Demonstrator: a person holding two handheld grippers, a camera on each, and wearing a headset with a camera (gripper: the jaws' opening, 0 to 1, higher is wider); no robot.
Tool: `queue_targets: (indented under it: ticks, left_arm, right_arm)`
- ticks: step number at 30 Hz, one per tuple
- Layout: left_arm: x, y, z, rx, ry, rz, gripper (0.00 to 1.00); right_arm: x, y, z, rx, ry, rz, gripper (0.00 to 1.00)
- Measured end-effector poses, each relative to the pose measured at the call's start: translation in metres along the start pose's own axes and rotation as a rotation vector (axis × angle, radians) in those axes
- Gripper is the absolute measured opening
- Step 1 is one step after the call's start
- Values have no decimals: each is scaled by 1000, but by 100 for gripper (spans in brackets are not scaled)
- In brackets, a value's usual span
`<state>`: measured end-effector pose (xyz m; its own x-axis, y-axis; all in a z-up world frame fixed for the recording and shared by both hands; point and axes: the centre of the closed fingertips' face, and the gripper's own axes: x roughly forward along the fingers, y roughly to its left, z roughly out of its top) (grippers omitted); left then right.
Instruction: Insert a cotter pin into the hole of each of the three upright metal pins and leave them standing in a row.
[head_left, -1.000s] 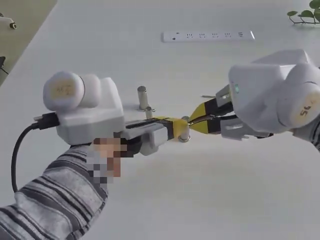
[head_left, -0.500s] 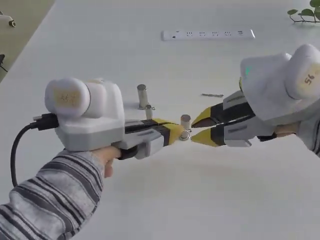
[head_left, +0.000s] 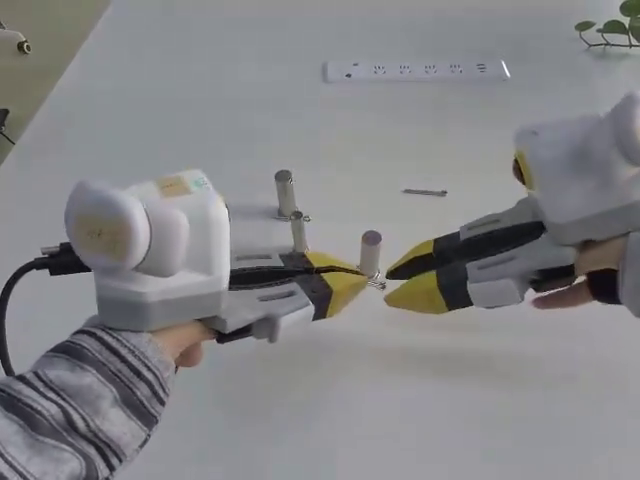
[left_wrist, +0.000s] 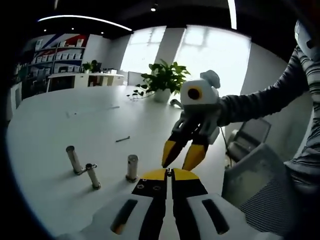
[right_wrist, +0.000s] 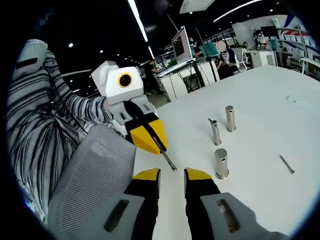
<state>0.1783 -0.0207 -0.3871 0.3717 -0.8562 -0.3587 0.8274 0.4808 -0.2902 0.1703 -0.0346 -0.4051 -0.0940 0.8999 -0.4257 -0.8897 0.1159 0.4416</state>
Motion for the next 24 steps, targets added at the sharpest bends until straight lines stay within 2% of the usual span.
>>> queue_targets:
  ticks: [3, 5, 8, 17, 24]
  left_arm:
    - [-1, -6, 3, -6, -20, -36, 0]
    - [-2, -10, 5, -34, -35, -68, 0]
    - [-2, -14, 4, -41, -36, -86, 0]
    - [-2, -23, 6, -69, -52, -126, 0]
    - [-2, -25, 5, -72, -52, -128, 0]
  right_arm:
    - [0, 8, -1, 19, -10, 33, 14]
    - [0, 10, -1, 23, -14, 37, 13]
    - [1, 15, -1, 32, -20, 57, 11]
    - [3, 27, 3, 16, -16, 98, 4]
    - [3, 29, 2, -46, 10, 88, 0]
